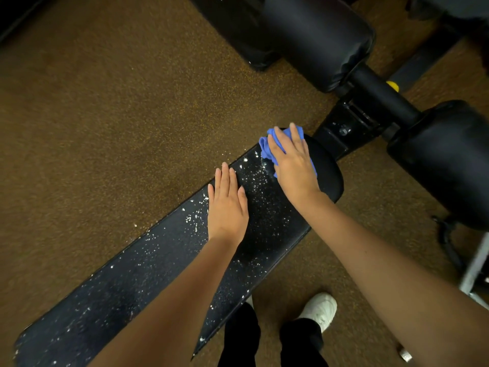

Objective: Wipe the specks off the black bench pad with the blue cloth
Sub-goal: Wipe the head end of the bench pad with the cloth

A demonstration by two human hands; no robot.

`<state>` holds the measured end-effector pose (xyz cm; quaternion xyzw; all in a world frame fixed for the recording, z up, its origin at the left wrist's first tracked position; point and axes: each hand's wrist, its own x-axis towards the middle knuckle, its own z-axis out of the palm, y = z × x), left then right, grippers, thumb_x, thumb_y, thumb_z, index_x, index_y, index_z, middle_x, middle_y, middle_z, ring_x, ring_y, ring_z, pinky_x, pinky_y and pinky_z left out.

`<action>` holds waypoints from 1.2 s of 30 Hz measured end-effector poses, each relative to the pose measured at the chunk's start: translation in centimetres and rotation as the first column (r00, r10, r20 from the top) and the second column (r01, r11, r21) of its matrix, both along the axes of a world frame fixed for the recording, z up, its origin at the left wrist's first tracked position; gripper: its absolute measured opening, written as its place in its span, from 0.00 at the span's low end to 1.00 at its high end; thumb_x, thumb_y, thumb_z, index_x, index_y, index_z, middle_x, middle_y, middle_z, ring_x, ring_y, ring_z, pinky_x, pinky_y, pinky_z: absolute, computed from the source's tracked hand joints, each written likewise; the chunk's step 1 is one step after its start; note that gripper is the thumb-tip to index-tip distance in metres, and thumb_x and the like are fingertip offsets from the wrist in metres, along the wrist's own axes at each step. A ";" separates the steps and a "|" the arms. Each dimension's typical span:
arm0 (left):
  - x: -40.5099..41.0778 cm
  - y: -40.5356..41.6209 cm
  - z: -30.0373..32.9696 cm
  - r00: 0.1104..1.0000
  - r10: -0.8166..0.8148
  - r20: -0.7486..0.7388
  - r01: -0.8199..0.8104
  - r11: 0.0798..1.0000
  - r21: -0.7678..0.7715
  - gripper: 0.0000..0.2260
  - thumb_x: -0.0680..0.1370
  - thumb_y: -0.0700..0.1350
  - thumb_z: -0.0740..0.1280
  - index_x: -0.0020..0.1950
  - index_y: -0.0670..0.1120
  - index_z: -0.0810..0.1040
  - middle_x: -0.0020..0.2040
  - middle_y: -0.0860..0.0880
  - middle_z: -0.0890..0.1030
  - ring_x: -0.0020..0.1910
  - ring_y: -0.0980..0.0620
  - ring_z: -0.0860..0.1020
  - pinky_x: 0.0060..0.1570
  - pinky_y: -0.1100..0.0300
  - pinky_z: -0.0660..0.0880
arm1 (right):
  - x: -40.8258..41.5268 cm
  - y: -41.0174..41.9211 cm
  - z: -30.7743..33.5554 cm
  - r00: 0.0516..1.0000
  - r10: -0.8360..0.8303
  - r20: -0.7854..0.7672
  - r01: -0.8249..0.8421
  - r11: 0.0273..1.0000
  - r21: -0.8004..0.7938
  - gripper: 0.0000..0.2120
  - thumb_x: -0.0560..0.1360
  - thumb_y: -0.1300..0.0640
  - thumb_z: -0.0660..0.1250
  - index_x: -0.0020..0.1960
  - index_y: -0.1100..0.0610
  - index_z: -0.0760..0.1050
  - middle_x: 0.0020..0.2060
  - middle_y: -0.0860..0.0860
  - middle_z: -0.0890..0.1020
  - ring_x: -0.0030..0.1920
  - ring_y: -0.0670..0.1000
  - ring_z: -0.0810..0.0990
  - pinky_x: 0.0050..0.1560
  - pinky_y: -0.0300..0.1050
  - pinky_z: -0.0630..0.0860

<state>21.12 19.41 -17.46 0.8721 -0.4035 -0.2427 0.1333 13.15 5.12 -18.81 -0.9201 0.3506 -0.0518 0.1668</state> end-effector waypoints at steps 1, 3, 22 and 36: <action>0.0 0.0 0.0 1.000 -0.001 0.003 0.001 1.000 -0.001 0.22 0.83 0.46 0.44 0.76 0.42 0.47 0.77 0.49 0.43 0.75 0.54 0.40 0.72 0.57 0.37 | 0.6 -0.4 0.0 1.000 0.003 0.008 -0.003 1.000 0.002 0.34 0.66 0.72 0.70 0.70 0.64 0.66 0.69 0.59 0.68 0.72 0.66 0.57 0.67 0.64 0.63; 0.1 0.0 0.0 1.000 0.003 0.001 -0.003 1.000 0.000 0.22 0.83 0.46 0.44 0.76 0.42 0.47 0.77 0.49 0.43 0.75 0.54 0.40 0.72 0.57 0.37 | 1.5 -1.0 -0.1 1.000 0.022 0.000 -0.022 1.000 0.006 0.35 0.66 0.70 0.71 0.71 0.64 0.64 0.70 0.59 0.67 0.73 0.65 0.56 0.68 0.63 0.62; -0.2 0.0 -0.3 1.000 0.018 -0.008 -0.018 0.999 -0.027 0.22 0.83 0.46 0.44 0.76 0.42 0.47 0.77 0.49 0.44 0.75 0.54 0.40 0.73 0.57 0.38 | -4.0 2.6 0.0 0.963 -0.246 0.110 0.243 0.969 0.037 0.34 0.67 0.70 0.70 0.71 0.61 0.65 0.71 0.59 0.65 0.72 0.65 0.57 0.67 0.65 0.58; -0.3 0.0 -0.4 1.000 0.029 0.000 -0.029 0.999 -0.036 0.22 0.83 0.46 0.44 0.76 0.42 0.48 0.77 0.48 0.45 0.75 0.53 0.41 0.73 0.55 0.38 | -4.8 3.7 0.3 0.974 -0.217 0.062 0.216 0.976 0.029 0.39 0.63 0.69 0.74 0.72 0.62 0.64 0.71 0.60 0.64 0.72 0.65 0.57 0.68 0.63 0.57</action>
